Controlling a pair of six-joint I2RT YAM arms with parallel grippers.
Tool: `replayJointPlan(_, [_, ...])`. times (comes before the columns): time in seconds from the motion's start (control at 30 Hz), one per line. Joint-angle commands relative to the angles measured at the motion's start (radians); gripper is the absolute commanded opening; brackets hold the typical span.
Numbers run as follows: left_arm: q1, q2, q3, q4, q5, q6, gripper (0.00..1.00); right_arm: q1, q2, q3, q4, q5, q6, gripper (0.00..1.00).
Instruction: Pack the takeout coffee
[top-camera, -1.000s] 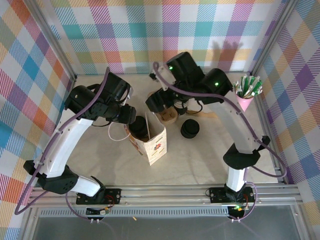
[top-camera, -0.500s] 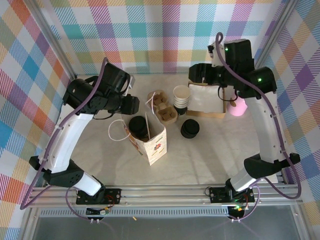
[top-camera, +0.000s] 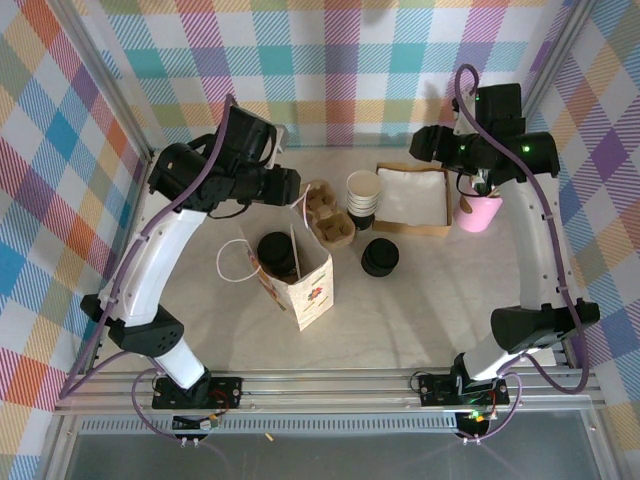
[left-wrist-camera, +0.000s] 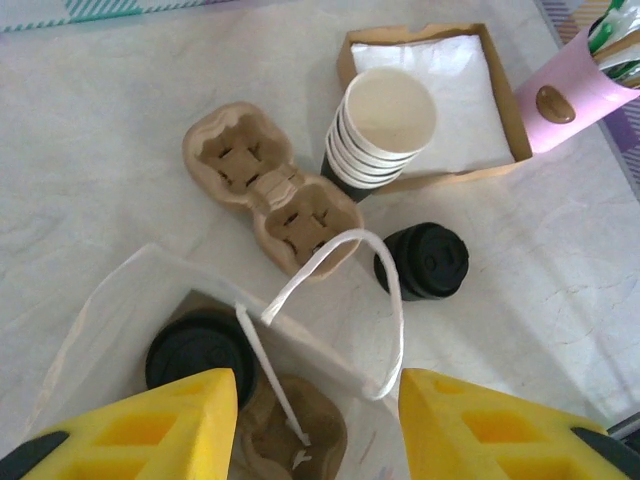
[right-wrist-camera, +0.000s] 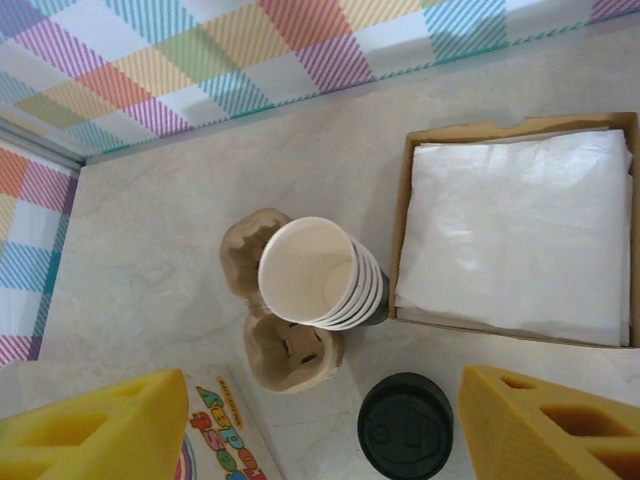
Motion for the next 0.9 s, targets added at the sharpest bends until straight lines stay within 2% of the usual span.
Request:
replayJointPlan(0.0, [0.009, 0.029, 0.041, 0.081, 0.031, 0.029, 0.47, -0.016, 0.007, 0.001, 0.01, -0.009, -0.004, 0.71])
replayJointPlan(0.47, [0.01, 0.137, 0.114, 0.209, 0.087, 0.073, 0.48, -0.017, 0.101, -0.009, -0.034, 0.038, -0.055, 0.68])
replayJointPlan(0.6, [0.011, 0.165, 0.117, 0.282, 0.147, 0.064, 0.49, -0.015, 0.166, -0.005, -0.055, 0.036, -0.056, 0.65])
replayJointPlan(0.87, [0.009, 0.239, 0.168, 0.318, 0.202, 0.044, 0.5, -0.014, 0.327, 0.016, -0.06, 0.13, -0.054, 0.62])
